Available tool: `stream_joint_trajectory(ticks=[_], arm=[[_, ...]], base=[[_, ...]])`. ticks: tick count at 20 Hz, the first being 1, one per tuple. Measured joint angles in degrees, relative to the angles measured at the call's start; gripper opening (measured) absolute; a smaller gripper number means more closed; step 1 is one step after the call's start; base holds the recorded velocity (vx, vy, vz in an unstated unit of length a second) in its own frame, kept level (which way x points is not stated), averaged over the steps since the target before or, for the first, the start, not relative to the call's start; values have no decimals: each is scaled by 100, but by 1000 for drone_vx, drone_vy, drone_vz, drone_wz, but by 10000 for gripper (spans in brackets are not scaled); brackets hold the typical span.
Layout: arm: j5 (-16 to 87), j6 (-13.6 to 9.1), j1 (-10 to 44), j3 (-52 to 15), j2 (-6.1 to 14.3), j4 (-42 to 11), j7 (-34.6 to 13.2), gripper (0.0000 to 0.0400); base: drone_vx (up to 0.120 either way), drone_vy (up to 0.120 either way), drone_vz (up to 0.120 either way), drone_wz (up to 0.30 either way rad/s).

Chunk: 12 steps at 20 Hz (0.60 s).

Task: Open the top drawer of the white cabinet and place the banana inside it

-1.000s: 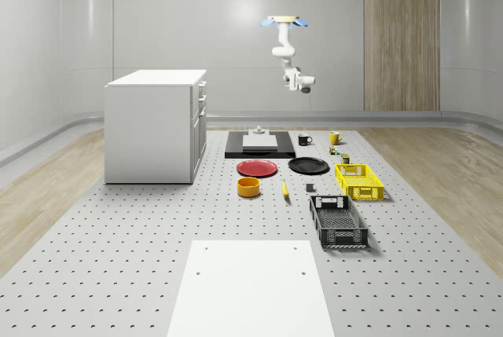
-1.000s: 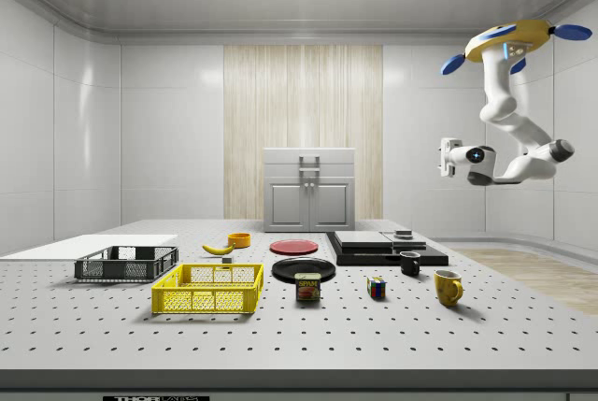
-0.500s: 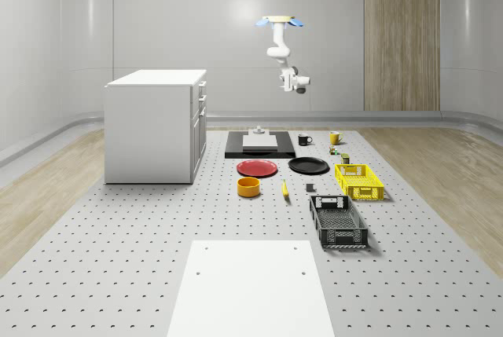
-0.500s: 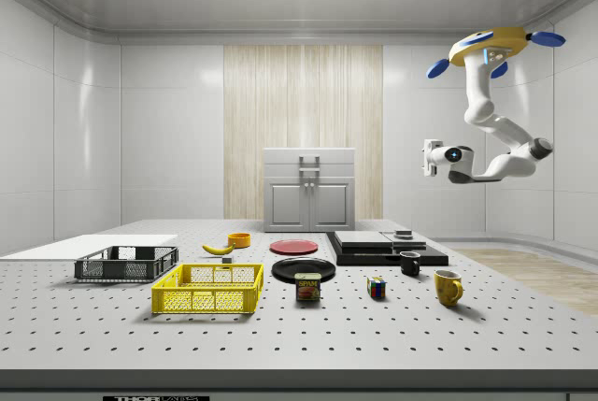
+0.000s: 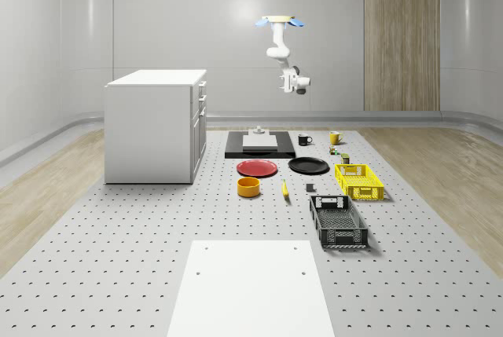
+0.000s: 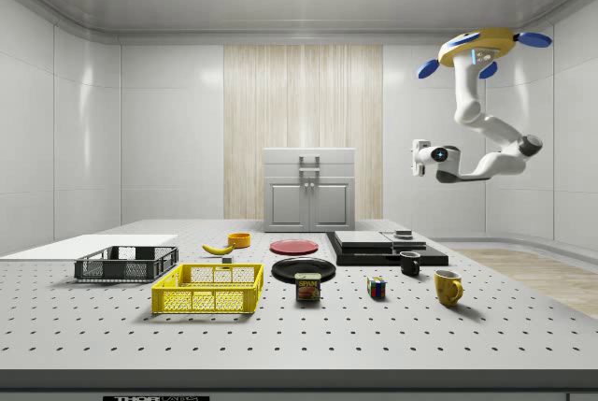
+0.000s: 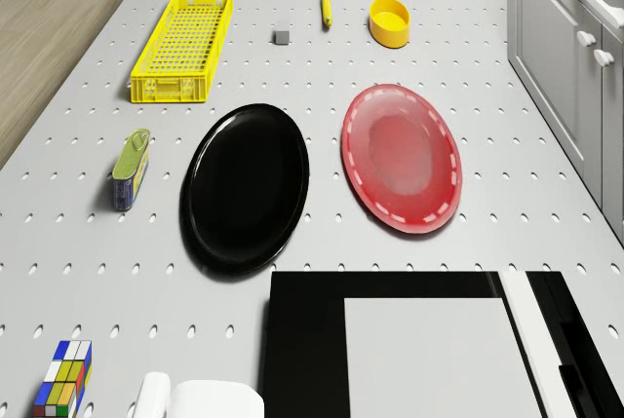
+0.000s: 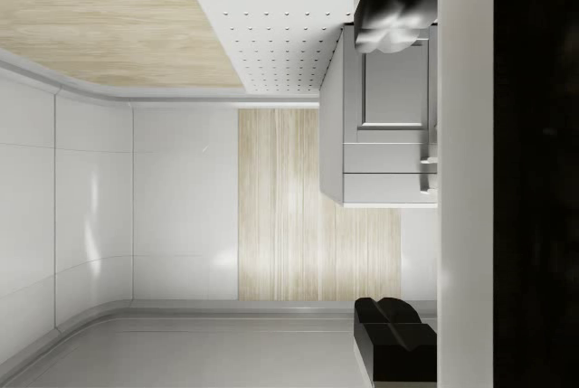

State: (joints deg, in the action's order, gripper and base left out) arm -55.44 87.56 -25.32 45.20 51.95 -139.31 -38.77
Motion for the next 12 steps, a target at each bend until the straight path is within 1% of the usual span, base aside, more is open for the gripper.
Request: stream_joint_trajectory(ticks=[12], arm=[[216,299,-345,150,299,-39,-178,400]], base=[[120,0,0,0]])
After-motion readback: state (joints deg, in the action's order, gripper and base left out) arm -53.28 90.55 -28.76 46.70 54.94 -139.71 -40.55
